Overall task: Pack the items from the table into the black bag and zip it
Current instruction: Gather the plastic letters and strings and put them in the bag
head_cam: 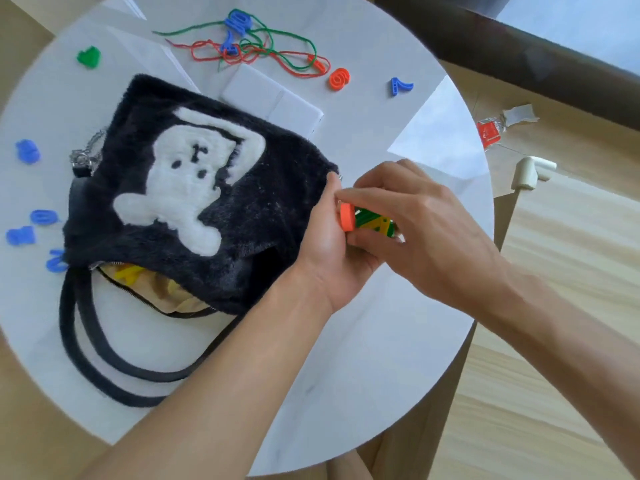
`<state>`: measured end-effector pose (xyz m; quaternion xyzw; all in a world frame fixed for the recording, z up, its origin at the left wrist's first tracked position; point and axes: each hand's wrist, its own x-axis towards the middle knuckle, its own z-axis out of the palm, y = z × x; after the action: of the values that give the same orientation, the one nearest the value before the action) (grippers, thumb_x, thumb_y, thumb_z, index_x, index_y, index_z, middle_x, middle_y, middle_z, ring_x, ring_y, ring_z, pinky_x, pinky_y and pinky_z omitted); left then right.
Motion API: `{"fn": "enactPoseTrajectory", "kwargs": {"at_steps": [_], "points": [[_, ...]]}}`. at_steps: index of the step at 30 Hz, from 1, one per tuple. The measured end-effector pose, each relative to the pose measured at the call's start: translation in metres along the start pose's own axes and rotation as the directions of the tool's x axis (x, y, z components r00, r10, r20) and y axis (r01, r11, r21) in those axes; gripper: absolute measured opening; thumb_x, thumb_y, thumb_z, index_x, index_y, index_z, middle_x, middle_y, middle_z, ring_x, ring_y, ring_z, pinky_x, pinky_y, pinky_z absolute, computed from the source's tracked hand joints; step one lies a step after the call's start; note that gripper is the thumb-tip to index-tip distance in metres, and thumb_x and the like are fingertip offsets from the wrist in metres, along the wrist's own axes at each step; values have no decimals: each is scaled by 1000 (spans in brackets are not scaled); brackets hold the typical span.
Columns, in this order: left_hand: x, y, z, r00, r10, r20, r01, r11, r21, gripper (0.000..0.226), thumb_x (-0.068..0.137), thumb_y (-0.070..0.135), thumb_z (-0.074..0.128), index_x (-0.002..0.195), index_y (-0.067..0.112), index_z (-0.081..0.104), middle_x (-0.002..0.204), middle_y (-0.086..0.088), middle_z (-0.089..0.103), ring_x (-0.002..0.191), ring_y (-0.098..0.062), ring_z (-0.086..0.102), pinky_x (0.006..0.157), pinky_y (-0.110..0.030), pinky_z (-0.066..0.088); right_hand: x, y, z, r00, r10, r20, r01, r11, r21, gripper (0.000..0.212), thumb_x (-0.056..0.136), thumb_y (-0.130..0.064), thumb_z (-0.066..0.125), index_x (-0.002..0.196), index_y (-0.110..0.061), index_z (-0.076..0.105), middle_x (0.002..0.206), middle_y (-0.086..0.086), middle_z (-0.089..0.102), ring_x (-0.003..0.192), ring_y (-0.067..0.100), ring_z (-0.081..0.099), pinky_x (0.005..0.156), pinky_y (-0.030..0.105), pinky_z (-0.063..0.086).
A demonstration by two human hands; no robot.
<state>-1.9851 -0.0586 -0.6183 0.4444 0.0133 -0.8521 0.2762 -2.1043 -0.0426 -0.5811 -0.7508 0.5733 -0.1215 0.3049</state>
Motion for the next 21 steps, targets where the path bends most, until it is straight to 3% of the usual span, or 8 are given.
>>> {"fn": "enactPoseTrajectory", "kwargs": {"at_steps": [2, 4, 6, 8, 11, 13, 17, 21], "points": [[-20, 5, -10, 998, 37, -57, -35, 998, 45, 68, 101, 62, 24, 103, 16, 74, 109, -8, 68, 106, -22, 62, 92, -31, 49, -2, -23, 5, 1000, -20, -10, 20, 1000, 13, 26, 84, -12, 73, 111, -15, 73, 107, -4, 64, 102, 16, 51, 84, 32, 46], [-42, 9, -24, 992, 92, -91, -83, 992, 100, 68, 101, 62, 24, 113, 15, 71, 115, -7, 70, 106, -19, 65, 96, -33, 50, -3, -47, 12, 998, -70, -9, 70, 998, 2, 30, 83, -12, 74, 113, -15, 72, 111, -6, 65, 105, 16, 53, 87, 35, 44], [-67, 14, -46, 978, 163, -129, -147, 982, 121, 60, 101, 61, 30, 101, 19, 73, 98, 0, 73, 82, -11, 69, 75, -26, 53, -4, -70, 21, 991, -133, 5, 133, 991, 16, 37, 84, -20, 74, 120, -17, 71, 119, -6, 63, 111, 15, 52, 92, 36, 43], [-92, 19, -72, 957, 221, -189, -206, 974, 97, 51, 101, 57, 37, 90, 21, 72, 80, 5, 67, 62, -8, 62, 56, -20, 49, -3, -92, 33, 985, -169, 18, 166, 980, 112, 47, 85, -29, 72, 131, -20, 65, 128, -6, 58, 120, 15, 51, 99, 35, 40], [-126, 27, -118, 915, 245, -322, -252, 968, 20, 46, 99, 54, 46, 81, 19, 70, 75, 0, 63, 55, -11, 58, 45, -21, 43, 5, -119, 55, 996, -82, -39, 90, 958, 271, 49, 89, -31, 67, 136, -20, 59, 132, -8, 53, 125, 11, 50, 102, 32, 42], [-140, 30, -148, 880, 228, -417, -252, 968, -4, 44, 99, 53, 46, 83, 17, 68, 72, -1, 62, 55, -12, 57, 40, -20, 38, 13, -132, 68, 996, 11, -87, 16, 951, 308, 44, 93, -32, 65, 135, -21, 58, 129, -9, 54, 121, 5, 52, 99, 19, 42], [-141, 39, -191, 782, 101, -615, -173, 983, -57, 43, 101, 48, 44, 88, 14, 67, 70, -3, 63, 59, -15, 62, 43, -21, 43, 28, -153, 91, 984, 140, -107, -91, 923, 375, 35, 93, -29, 63, 127, -22, 61, 119, -8, 59, 112, 6, 56, 86, 11, 44], [-120, 58, -192, 784, 66, -617, -214, 962, -169, 36, 102, 42, 45, 99, 11, 64, 97, -11, 69, 85, -24, 68, 64, -32, 58, 33, -168, 102, 977, 190, -100, -132, 900, 416, 27, 93, -25, 64, 119, -25, 64, 111, -9, 63, 107, 7, 59, 87, 19, 46]]}}
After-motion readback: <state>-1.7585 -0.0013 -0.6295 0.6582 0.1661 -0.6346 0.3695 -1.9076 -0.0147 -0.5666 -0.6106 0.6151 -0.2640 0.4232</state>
